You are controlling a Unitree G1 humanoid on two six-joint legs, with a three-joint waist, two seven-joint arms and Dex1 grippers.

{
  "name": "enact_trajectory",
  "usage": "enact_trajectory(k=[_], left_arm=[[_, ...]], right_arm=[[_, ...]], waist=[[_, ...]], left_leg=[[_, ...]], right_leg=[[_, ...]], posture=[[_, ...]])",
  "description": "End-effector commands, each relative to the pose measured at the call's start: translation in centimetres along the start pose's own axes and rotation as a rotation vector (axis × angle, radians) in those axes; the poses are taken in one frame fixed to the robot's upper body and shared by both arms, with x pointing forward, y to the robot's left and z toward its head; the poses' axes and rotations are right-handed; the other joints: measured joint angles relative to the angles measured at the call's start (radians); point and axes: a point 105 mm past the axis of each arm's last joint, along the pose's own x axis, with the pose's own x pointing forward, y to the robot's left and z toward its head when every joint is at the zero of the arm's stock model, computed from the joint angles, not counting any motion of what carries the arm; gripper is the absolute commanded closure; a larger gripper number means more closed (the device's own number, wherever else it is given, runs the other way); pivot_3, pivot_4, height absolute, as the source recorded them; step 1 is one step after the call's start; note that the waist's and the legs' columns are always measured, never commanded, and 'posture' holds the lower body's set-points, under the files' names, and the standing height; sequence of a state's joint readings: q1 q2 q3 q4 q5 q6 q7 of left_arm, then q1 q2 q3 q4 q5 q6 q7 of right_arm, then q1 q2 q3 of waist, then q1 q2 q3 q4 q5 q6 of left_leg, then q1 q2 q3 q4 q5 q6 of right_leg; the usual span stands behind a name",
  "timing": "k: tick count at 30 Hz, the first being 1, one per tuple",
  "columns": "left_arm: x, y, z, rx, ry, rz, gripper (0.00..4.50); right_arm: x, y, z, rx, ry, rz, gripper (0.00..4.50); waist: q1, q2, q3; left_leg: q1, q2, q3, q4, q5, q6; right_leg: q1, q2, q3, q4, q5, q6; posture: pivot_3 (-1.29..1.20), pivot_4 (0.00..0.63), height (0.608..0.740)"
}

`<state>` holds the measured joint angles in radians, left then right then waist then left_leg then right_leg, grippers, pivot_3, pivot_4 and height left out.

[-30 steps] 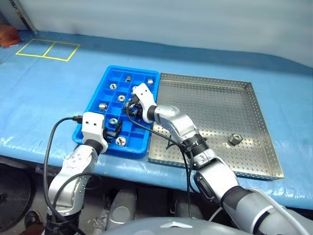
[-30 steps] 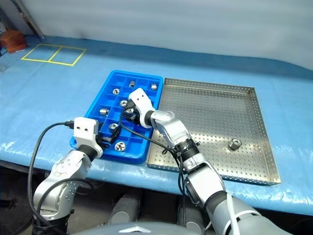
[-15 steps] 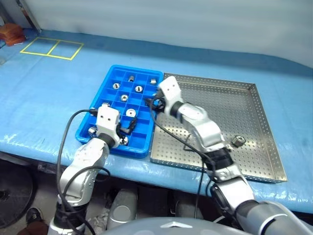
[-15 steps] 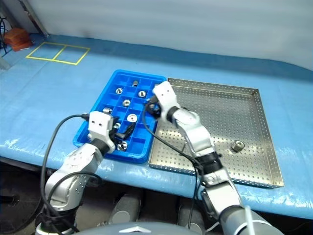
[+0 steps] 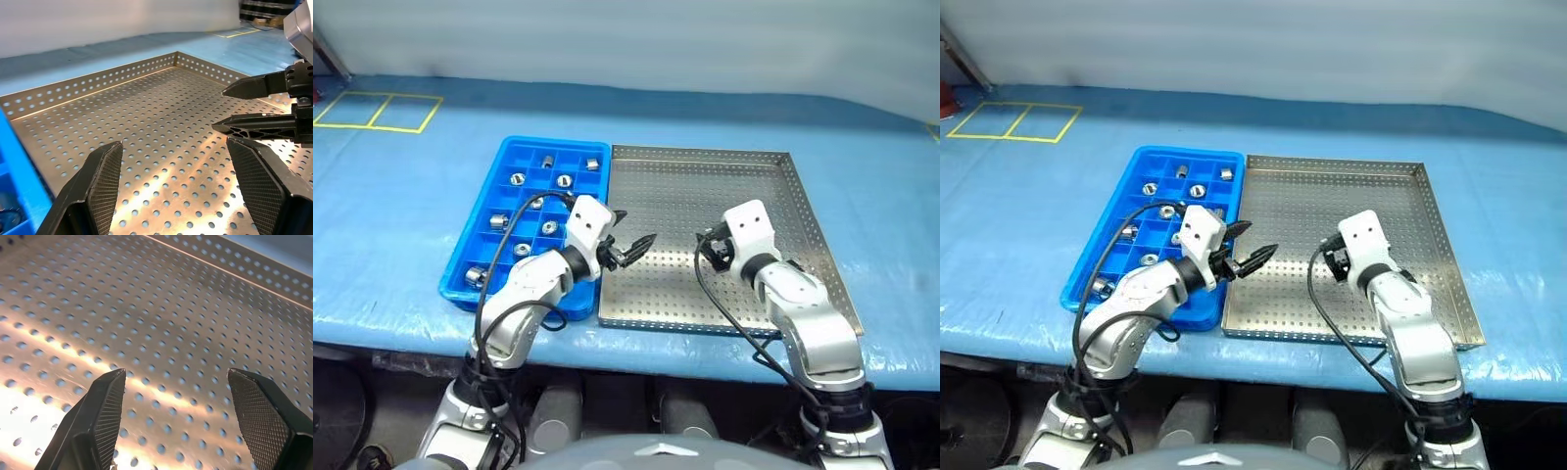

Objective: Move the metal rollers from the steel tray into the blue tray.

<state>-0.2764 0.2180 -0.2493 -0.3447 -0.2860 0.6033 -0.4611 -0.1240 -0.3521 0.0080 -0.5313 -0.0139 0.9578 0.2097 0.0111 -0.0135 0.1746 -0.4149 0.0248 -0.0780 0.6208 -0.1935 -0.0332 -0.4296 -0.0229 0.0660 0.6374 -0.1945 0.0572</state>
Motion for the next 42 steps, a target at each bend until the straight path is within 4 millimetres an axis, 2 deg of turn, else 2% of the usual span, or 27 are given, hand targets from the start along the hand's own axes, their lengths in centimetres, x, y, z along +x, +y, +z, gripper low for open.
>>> enact_trajectory(k=[1,4,8,12,17,20,22,25,26,30,33,36,42], left_arm=[[0.2,-0.6,0.8,0.019,-0.039,-0.033,0.80],[0.1,-0.9,0.7,0.018,-0.035,-0.051,0.80],[0.0,-0.9,0.4,0.017,-0.023,-0.049,0.80],[-0.2,-0.8,0.2,0.020,-0.014,-0.041,0.80],[-0.4,-0.6,0.1,0.021,-0.011,-0.024,0.80],[-0.5,-0.4,0.0,0.024,-0.006,-0.012,0.80],[-0.6,-0.4,0.0,0.023,-0.005,-0.006,0.80],[-0.7,-0.1,-0.1,0.024,-0.001,0.005,0.80],[-0.7,-0.1,-0.1,0.024,0.000,0.007,0.80],[-1.1,0.3,0.0,0.029,0.002,0.030,0.80],[-2.0,1.2,0.1,0.039,0.005,0.080,0.80],[-3.3,2.4,0.0,0.046,0.017,0.159,0.80],[-7.2,5.5,-0.1,0.077,0.069,0.383,0.80]], right_arm=[[-0.8,-2.2,0.0,-0.028,0.005,-0.129,1.02],[-0.9,-3.2,-1.4,0.026,0.055,-0.200,1.02],[-0.5,-3.5,-2.2,0.086,0.082,-0.241,1.02],[0.1,-3.1,-3.0,0.184,0.108,-0.232,1.02],[0.6,-3.3,-4.1,0.219,0.148,-0.263,1.02],[0.7,-3.3,-4.3,0.227,0.153,-0.267,1.61],[0.7,-3.2,-4.0,0.228,0.146,-0.263,2.20],[0.9,-2.8,-3.3,0.234,0.118,-0.242,3.11],[0.9,-2.6,-3.0,0.234,0.108,-0.231,3.16],[1.1,-1.0,-0.9,0.236,0.024,-0.144,3.16],[1.2,1.4,1.8,0.232,-0.070,0.006,3.16],[1.3,3.1,3.8,0.220,-0.133,0.100,3.16],[1.2,7.9,8.5,0.207,-0.276,0.356,3.16]], waist=[[-0.006,0.000,0.000],[-0.014,0.000,0.000],[-0.023,0.000,0.000],[-0.023,0.000,0.000],[-0.021,0.000,0.000],[-0.021,0.000,0.000],[-0.021,0.000,0.000],[-0.021,0.000,0.000],[-0.021,0.000,0.000],[-0.022,0.000,0.000],[-0.023,0.000,0.000],[-0.022,0.000,0.000],[-0.013,0.000,0.000]], left_leg=[[0.000,0.000,0.000,0.000,0.000,0.000],[0.000,0.000,0.000,0.001,0.000,0.000],[0.000,0.000,0.000,0.001,0.000,0.000],[0.001,0.000,0.000,0.001,0.000,0.000],[0.001,0.000,0.000,0.001,0.000,0.000],[0.001,0.000,0.000,0.002,0.000,0.000],[0.001,0.000,0.000,0.001,0.000,0.000],[0.002,0.000,0.000,0.001,0.000,0.000],[0.002,0.000,-0.001,0.001,0.000,0.000],[0.002,0.000,0.000,0.001,0.000,0.000],[0.002,0.000,0.000,0.001,0.000,0.000],[0.002,0.000,0.000,0.001,0.000,0.000],[0.001,0.000,-0.001,0.001,0.000,0.000]], right_leg=[[0.000,0.000,0.000,0.000,0.000,0.000],[0.000,0.000,0.000,0.001,0.000,0.000],[0.000,0.000,0.000,0.002,0.000,0.000],[0.000,0.000,0.000,0.003,0.000,0.000],[0.000,0.000,0.000,0.003,0.000,0.000],[0.000,0.000,0.001,0.003,0.000,0.000],[0.000,0.000,0.001,0.003,0.000,0.000],[0.001,0.000,0.001,0.004,0.000,0.000],[0.001,0.000,0.001,0.004,0.000,0.000],[0.001,0.000,0.001,0.004,0.000,0.000],[0.000,0.001,0.001,0.004,0.000,0.000],[0.000,0.001,0.001,0.005,0.000,0.000],[0.000,0.001,0.000,0.004,0.000,0.000]], posture=[[0.09,0.150,0.740],[0.09,0.150,0.740],[0.10,0.150,0.740],[0.12,0.150,0.740],[0.13,0.150,0.740],[0.14,0.150,0.740],[0.14,0.150,0.740],[0.14,0.150,0.740],[0.14,0.150,0.740],[0.14,0.150,0.740],[0.16,0.150,0.740],[0.19,0.150,0.740],[0.24,0.150,0.740]])
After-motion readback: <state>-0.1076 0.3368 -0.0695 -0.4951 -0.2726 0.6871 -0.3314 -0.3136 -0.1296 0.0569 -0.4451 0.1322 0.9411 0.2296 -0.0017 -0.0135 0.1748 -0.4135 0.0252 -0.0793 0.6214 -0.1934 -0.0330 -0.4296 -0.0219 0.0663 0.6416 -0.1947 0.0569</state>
